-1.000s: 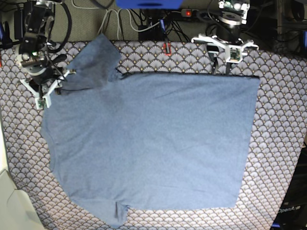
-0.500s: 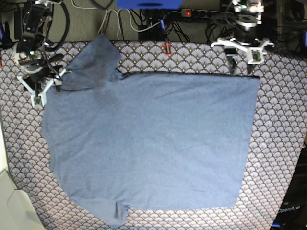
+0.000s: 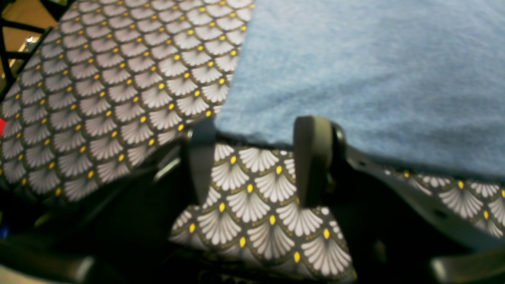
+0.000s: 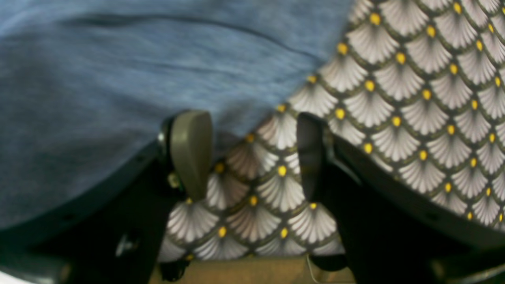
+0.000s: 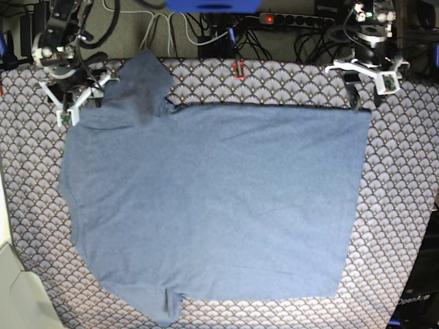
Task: Fold the T-shirt properly
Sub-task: 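Grasp the shirt's shoulder corners with both grippers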
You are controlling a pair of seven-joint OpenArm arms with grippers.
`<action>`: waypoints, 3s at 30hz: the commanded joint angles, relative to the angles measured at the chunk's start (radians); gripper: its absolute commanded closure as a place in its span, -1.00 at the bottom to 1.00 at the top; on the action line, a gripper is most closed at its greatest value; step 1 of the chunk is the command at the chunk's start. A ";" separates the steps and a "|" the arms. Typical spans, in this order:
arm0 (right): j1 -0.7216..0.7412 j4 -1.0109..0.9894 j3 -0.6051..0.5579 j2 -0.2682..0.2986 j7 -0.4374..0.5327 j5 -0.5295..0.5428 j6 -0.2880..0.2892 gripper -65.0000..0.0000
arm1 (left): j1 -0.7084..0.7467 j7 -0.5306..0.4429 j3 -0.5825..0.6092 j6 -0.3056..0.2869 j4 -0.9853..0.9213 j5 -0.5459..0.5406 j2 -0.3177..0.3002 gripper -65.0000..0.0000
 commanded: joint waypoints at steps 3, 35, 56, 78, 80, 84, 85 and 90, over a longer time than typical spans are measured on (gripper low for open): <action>-0.018 0.017 0.003 -0.012 0.013 0.008 0.000 -0.09 | 0.003 -0.028 -0.028 -0.003 0.013 0.001 -0.004 0.03; -0.059 0.008 -0.095 -0.037 0.006 0.011 0.002 -0.09 | -0.229 -0.030 -0.082 -0.001 -0.298 -0.002 0.028 0.02; -0.067 0.006 -0.095 -0.035 0.004 0.009 0.002 -0.09 | -0.293 -0.031 0.016 -0.001 -0.357 -0.002 0.028 0.03; -0.079 0.016 -0.088 -0.038 0.004 0.011 0.166 -0.10 | -0.300 -0.035 0.009 -0.001 -0.390 -0.002 0.028 0.99; -0.079 0.016 -0.088 -0.040 0.004 0.011 0.189 -0.10 | -0.300 -0.033 0.009 -0.001 -0.390 -0.002 0.028 0.99; -0.071 0.009 -0.088 -0.040 0.004 0.011 0.189 -0.10 | -0.290 -0.035 0.009 -0.001 -0.390 -0.002 0.028 0.99; -0.071 0.009 -0.088 -0.040 0.004 0.011 0.189 -0.10 | -0.290 -0.035 0.009 -0.001 -0.390 -0.002 0.028 0.99; -0.048 0.002 -0.088 -0.037 0.004 0.009 0.189 -0.09 | -0.287 -0.035 0.009 -0.001 -0.390 -0.002 0.028 0.99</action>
